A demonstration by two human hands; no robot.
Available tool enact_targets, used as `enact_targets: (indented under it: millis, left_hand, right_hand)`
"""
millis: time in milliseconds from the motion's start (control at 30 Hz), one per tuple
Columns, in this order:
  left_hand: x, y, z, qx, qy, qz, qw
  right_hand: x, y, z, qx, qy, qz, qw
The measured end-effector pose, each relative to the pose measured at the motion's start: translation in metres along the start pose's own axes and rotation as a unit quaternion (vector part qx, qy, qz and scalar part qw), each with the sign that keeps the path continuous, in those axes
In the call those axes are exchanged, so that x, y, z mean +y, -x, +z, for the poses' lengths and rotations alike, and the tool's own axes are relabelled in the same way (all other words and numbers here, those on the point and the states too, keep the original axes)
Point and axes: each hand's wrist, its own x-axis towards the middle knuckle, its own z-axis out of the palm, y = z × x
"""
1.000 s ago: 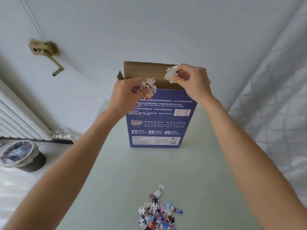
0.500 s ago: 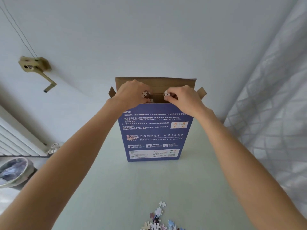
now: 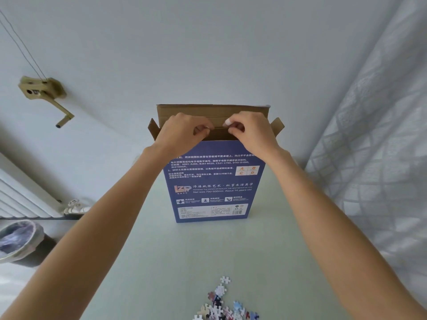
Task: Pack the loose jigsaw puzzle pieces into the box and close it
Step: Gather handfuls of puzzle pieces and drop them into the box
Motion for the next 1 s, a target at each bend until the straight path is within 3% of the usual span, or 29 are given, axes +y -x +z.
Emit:
enact_targets:
  millis: [100,200,333,433,500,600,700,800,900,1000]
  left_hand:
    - [0.002,0.020,0.001,0.117,0.017,0.066,0.991]
    - [0.008,0.061,0.011,0.180,0.011,0.122,0.976]
    - [0.010,0.144,0.049,0.183,0.081,0.062,0.978]
    - [0.011,0.200,0.086,0.093,0.077,-0.030,0.992]
    - [0.012,0.232,0.109,-0.035,0.055,-0.081,0.995]
    - [0.015,0.270,0.140,-0.233,0.020,-0.129,0.964]
    - [0.020,0.300,0.167,-0.353,0.006,-0.172,0.920]
    - [0.027,0.324,0.189,-0.421,0.012,-0.202,0.884]
    - [0.039,0.344,0.199,-0.455,0.009,-0.188,0.870]
    - [0.047,0.359,0.202,-0.450,0.007,-0.181,0.875]
  right_hand:
    - [-0.007,0.012,-0.001,0.065,-0.039,-0.042,0.996]
    - [-0.015,0.056,0.004,0.102,-0.062,-0.071,0.990]
    - [-0.020,0.159,0.043,0.031,-0.047,-0.051,0.997]
    - [-0.018,0.235,0.075,-0.116,-0.041,0.027,0.992]
    - [-0.015,0.280,0.092,-0.244,-0.039,0.093,0.964]
    - [-0.007,0.334,0.107,-0.360,-0.003,0.188,0.914]
    - [-0.001,0.377,0.111,-0.387,0.022,0.309,0.869]
    - [-0.005,0.404,0.116,-0.363,0.042,0.378,0.850]
    - [-0.026,0.416,0.128,-0.341,0.006,0.383,0.858]
    - [-0.050,0.418,0.141,-0.380,-0.028,0.337,0.861]
